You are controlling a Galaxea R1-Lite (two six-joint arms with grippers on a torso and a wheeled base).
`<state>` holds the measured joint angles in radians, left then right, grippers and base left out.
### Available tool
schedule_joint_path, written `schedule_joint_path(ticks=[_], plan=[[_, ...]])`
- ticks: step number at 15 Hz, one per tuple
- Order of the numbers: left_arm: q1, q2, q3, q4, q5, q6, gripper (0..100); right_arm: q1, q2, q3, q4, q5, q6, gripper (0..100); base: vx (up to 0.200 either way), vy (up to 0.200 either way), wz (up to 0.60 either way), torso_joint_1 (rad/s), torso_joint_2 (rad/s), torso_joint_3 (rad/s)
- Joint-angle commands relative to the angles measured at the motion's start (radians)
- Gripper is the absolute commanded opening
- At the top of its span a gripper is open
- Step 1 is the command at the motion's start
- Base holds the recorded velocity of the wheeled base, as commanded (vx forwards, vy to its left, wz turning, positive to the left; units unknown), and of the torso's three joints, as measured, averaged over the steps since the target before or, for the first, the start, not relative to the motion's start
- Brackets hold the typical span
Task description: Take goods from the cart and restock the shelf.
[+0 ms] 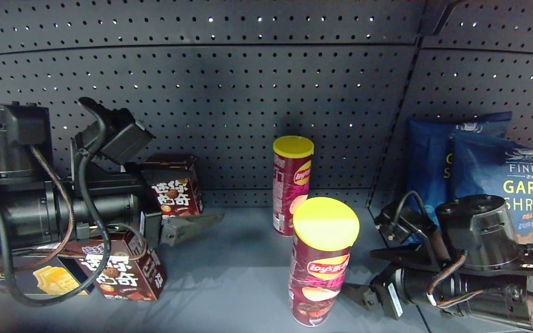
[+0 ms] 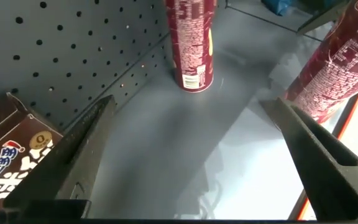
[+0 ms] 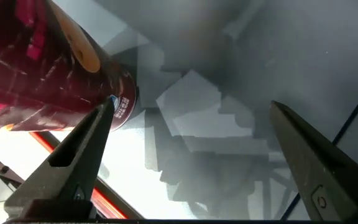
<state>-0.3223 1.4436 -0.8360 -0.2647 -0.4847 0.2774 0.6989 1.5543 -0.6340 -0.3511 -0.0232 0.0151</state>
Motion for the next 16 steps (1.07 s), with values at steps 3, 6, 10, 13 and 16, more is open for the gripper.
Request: schedule_joint_path(ticks=[3, 6, 10, 13, 16], plan=[[0.000, 0.001, 0.008, -0.001, 0.000, 0.000, 100, -0.004, 0.003, -0.006, 0.000, 0.002, 0.000, 100, 0.000, 0.000, 0.00, 0.000, 0.00, 0.000], [-0.001, 0.001, 0.008, -0.001, 0.000, 0.000, 100, 0.005, 0.012, -0.015, 0.000, 0.002, -0.001, 100, 0.000, 0.000, 0.00, 0.000, 0.00, 0.000], [-0.001, 0.001, 0.006, -0.002, 0.000, 0.000, 100, 0.022, 0.027, -0.030, -0.002, 0.002, -0.001, 100, 0.000, 0.000, 0.00, 0.000, 0.00, 0.000], [-0.001, 0.001, 0.008, -0.002, 0.000, 0.000, 100, 0.036, 0.046, -0.042, -0.002, 0.002, -0.001, 100, 0.000, 0.000, 0.00, 0.000, 0.00, 0.000], [0.000, 0.000, 0.008, -0.001, 0.000, 0.000, 100, 0.042, 0.047, -0.044, -0.002, 0.002, -0.001, 100, 0.000, 0.000, 0.00, 0.000, 0.00, 0.000]])
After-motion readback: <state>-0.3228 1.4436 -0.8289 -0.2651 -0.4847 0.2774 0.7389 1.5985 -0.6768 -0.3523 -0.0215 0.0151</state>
